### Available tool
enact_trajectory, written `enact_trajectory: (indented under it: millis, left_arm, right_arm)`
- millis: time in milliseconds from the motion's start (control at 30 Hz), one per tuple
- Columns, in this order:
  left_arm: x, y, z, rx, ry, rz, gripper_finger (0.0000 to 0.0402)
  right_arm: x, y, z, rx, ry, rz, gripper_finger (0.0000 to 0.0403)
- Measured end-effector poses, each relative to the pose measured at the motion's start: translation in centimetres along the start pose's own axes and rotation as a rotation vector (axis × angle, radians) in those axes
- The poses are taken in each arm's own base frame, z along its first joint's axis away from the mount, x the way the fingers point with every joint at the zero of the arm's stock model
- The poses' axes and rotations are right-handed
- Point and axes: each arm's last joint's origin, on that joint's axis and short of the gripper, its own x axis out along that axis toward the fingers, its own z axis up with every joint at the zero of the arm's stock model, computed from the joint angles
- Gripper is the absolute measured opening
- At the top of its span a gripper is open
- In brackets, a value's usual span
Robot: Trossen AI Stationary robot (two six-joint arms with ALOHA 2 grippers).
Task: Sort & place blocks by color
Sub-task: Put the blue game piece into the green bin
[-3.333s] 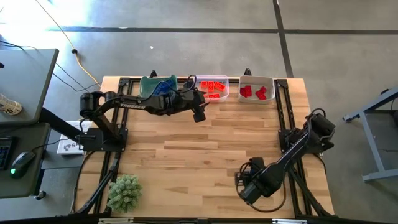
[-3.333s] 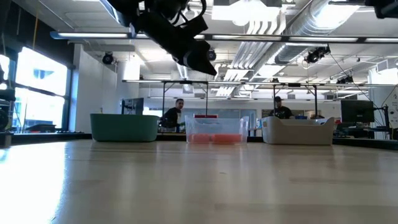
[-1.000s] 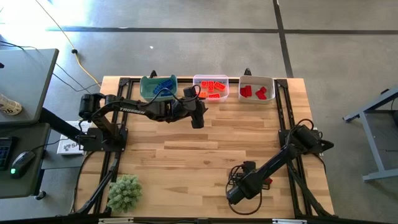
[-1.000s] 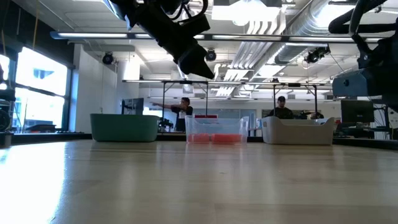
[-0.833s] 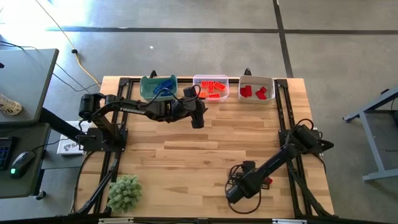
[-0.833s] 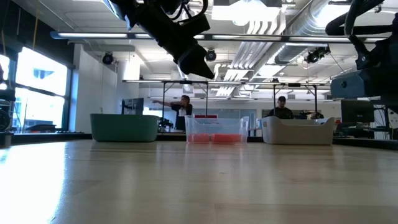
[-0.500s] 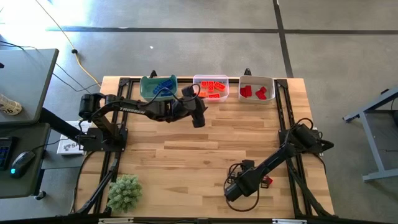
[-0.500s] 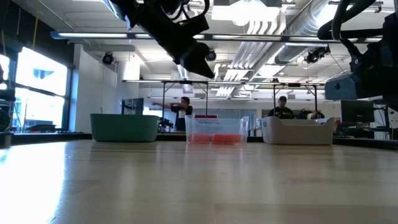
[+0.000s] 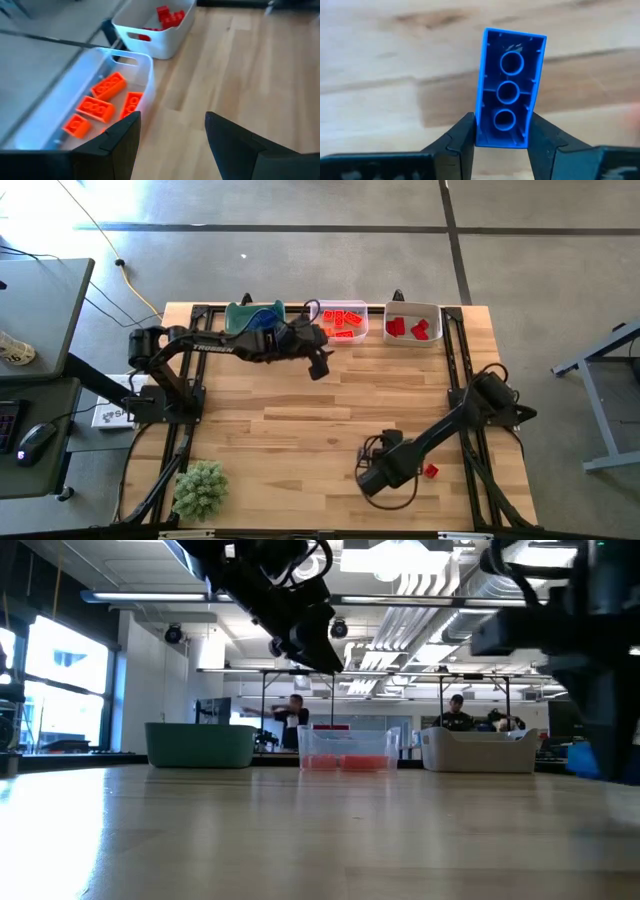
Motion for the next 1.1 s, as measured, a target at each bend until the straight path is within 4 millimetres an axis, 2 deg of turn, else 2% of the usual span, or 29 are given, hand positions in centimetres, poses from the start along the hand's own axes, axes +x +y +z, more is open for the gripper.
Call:
enact_trajectory:
  millis: [233,467,667,900,1100]
  left_arm:
    - [0.1,1.8,0.7,-0.208,0.013,-0.21,0.0209]
    - [0.0,4.1,1.3,-0.451,0.043,-0.401,0.0209]
    - [0.0,6.3,1.0,-0.674,0.107,-0.53,0.0209]
    - [0.0,8.1,0.5,-0.78,0.145,-0.602,0.0209]
    - [-0.1,8.6,0.4,-0.802,0.154,-0.641,0.0209]
  right_arm:
    - [-1.2,2.0,2.4,-0.064,-0.037,0.12,0.0117]
    - [-2.5,3.9,5.9,-0.134,-0.113,0.203,0.0117]
    - [-3.3,5.4,9.3,-0.23,-0.155,0.226,0.0117]
    - [-4.0,7.4,13.5,-0.381,-0.172,0.29,0.0117]
    - [-5.1,9.2,17.5,-0.53,-0.175,0.422,0.0117]
